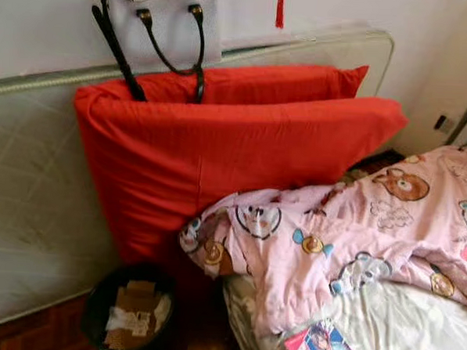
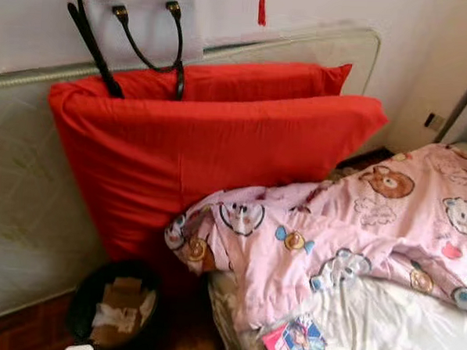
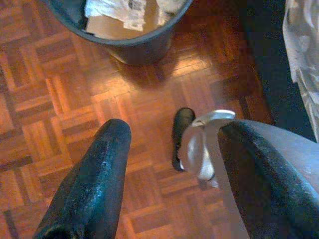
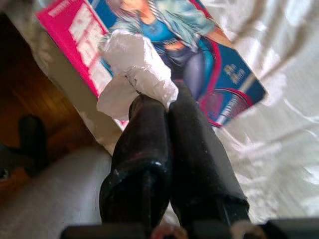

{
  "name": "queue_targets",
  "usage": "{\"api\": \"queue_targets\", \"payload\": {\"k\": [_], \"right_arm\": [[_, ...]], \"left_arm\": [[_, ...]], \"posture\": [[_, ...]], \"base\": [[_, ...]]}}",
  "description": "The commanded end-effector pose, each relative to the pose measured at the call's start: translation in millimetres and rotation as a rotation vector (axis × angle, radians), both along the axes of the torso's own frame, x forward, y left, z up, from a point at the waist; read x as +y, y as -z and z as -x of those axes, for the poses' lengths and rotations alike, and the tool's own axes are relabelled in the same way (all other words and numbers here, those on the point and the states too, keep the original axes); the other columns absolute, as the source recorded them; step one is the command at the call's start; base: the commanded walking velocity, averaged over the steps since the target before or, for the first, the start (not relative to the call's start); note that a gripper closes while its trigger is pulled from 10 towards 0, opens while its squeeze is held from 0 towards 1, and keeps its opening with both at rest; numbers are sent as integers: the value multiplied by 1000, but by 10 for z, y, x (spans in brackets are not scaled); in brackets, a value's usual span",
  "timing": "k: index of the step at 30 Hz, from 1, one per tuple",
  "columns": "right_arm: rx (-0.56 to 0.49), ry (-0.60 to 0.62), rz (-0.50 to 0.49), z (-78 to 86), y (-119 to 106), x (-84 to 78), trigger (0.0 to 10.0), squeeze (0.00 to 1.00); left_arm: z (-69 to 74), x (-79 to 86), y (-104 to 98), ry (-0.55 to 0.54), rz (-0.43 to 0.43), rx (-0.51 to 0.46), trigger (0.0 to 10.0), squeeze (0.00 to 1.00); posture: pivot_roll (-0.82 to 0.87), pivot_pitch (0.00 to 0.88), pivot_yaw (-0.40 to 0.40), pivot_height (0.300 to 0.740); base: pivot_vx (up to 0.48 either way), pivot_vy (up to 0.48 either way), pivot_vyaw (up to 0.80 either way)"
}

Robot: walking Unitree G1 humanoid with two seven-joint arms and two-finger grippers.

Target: Clean up the room

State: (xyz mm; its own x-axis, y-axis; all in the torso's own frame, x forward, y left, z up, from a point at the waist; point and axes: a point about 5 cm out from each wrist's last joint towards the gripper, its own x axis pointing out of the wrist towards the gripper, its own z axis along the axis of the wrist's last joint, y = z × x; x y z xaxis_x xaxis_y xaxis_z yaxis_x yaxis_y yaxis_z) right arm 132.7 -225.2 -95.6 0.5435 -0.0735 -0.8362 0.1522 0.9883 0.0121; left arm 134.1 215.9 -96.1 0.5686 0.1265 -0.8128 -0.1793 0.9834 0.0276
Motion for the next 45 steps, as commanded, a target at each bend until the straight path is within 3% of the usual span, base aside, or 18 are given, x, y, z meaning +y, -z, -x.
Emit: {"api": "queue_targets", "payload": {"k": [1, 11, 45], "right_arm": [[-19, -10, 0, -70, -23, 13, 10000, 0], [-10, -42, 2, -62, -20, 14, 10000, 0], [-3, -75, 9, -86, -23, 33, 10000, 0]], "left_arm": [[21, 35, -1, -2, -8, 0, 10000, 0], [90, 37, 22, 11, -11, 23, 10000, 0], [44, 44, 7, 36, -17, 21, 10000, 0]], "posture": [[-13, 0, -55, 718], [-15, 0, -52, 718], [-11, 0, -48, 718]], "base": [[0, 0, 0], [0, 328, 0], [0, 378, 0]]}}
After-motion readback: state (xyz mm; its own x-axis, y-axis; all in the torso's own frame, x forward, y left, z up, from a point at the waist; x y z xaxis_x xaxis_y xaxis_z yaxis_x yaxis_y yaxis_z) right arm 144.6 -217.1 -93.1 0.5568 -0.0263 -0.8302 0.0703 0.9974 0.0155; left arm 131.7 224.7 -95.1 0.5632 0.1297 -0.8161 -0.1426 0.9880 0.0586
